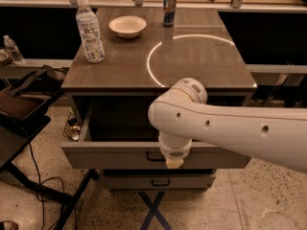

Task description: Open top drawer

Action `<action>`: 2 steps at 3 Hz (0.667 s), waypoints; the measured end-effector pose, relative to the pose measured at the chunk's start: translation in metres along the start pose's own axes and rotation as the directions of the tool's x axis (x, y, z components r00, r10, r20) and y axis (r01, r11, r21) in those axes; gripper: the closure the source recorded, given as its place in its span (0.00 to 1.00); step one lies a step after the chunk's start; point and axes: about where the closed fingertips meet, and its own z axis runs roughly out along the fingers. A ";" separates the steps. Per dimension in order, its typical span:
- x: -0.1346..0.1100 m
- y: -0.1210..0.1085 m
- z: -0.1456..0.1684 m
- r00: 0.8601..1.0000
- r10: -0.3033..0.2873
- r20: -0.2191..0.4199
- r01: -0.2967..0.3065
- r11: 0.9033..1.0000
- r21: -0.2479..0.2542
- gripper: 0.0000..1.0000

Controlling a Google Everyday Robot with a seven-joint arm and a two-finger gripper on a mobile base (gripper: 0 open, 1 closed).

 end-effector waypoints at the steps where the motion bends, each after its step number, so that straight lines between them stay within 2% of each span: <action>1: 0.003 -0.001 -0.007 1.000 0.003 -0.014 -0.003 1.000 0.010 0.69; 2: 0.004 -0.001 -0.010 1.000 0.005 -0.019 -0.004 1.000 0.014 0.93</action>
Offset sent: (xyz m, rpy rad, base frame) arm 0.0094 -0.0283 0.1203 -0.1817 -0.1390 -0.0679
